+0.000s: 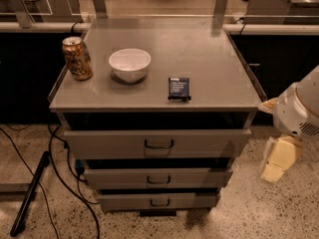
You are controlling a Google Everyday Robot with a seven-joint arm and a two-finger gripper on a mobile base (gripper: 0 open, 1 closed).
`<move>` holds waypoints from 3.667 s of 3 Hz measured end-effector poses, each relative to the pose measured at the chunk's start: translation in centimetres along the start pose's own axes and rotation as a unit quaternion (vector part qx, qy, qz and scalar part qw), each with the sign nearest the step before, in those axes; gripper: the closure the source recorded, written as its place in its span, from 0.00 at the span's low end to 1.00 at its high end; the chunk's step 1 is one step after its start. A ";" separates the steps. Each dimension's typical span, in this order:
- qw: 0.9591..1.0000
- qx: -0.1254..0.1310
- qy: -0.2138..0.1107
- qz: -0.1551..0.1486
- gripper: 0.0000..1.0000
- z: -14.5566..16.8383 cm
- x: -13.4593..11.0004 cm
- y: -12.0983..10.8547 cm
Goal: Open top drawer
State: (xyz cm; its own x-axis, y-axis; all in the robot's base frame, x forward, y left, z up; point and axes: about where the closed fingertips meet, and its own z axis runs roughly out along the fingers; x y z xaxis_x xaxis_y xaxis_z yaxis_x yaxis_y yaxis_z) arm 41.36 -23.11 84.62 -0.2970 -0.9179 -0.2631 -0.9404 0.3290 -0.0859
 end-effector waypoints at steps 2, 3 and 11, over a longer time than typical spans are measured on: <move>1.000 0.002 0.010 -0.012 0.00 2.5 1.2 0.3; 1.000 0.001 0.004 -0.029 0.00 4.6 1.4 0.8; 0.986 0.036 -0.117 -0.110 0.00 14.8 -0.3 -2.7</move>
Offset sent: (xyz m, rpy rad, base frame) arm -0.0022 -0.0092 -0.0527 -0.0450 -0.0021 0.0357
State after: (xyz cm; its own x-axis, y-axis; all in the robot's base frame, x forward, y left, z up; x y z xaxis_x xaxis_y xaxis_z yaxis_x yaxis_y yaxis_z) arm 46.43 -20.46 70.72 -0.0324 -0.8950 -0.4448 -0.9611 0.1501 -0.2320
